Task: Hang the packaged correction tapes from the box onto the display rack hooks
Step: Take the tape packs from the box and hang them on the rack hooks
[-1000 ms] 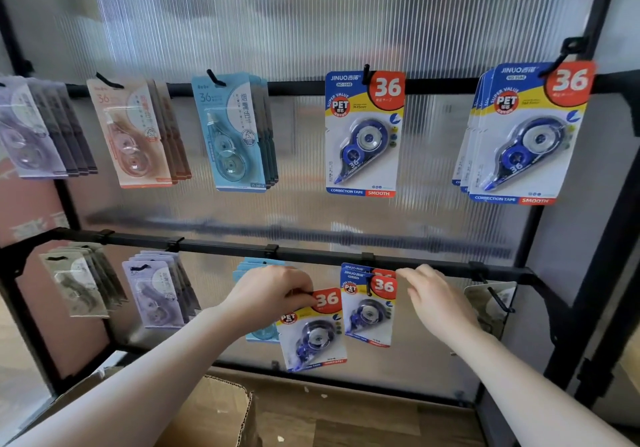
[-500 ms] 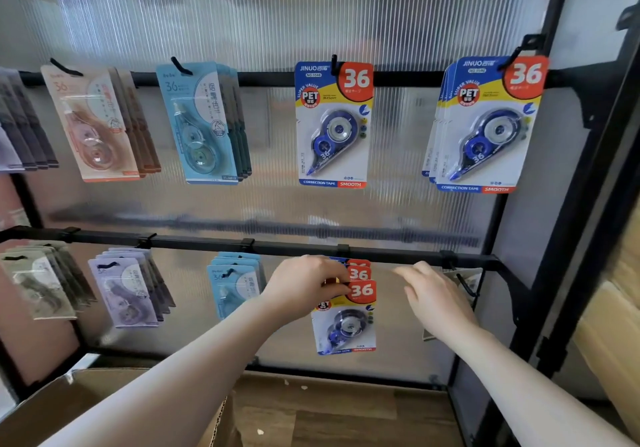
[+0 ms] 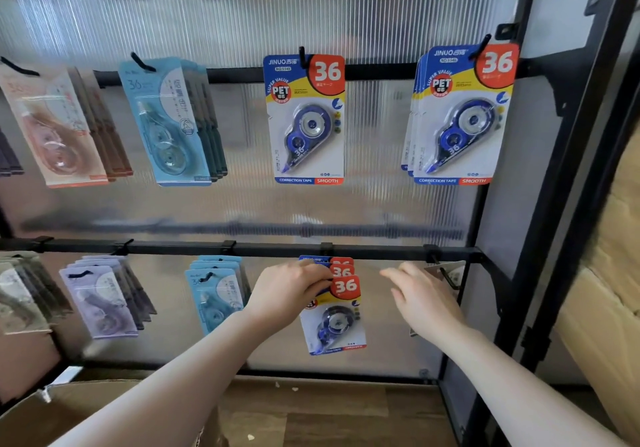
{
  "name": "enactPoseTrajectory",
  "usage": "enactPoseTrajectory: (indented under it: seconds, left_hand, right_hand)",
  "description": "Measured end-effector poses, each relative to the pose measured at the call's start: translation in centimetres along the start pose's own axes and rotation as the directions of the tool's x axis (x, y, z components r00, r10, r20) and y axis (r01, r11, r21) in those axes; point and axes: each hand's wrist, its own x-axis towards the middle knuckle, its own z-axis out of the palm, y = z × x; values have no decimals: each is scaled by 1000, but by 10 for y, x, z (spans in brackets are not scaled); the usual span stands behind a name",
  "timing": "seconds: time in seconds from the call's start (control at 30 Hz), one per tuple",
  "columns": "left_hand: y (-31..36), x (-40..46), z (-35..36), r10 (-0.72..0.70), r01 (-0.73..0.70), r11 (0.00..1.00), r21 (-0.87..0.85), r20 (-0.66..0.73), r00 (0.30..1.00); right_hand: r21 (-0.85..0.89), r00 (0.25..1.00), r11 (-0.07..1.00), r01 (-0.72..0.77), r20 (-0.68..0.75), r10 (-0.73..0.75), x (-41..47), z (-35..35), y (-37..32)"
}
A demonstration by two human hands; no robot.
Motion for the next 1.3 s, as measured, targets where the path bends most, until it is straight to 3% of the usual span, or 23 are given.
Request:
enactPoseTrajectory:
  seconds: [0.5, 0.77, 0.87, 1.0, 1.3]
  left_hand:
    - [-11, 13, 15, 14, -15, 997, 80, 14, 1000]
    - [-15, 20, 20, 116, -113, 961, 253, 0, 993]
    - [-15, 22, 24, 117, -91, 942, 323, -63, 991]
    - [-19, 12, 24, 101, -41, 955, 293, -193, 976]
    - [-56, -50, 13, 66, -7, 954, 300, -187, 980]
  right_hand:
    - [12, 999, 1000, -18, 44, 17, -12, 15, 15]
    - [-35, 997, 999, -40, 61, 42, -18, 13, 20]
    - [-39, 996, 998, -41, 71, 44, -21, 14, 21]
    - [-52, 997, 997, -62, 48, 64, -24, 15, 22]
    - [-67, 994, 995, -72, 78, 77, -36, 35, -7]
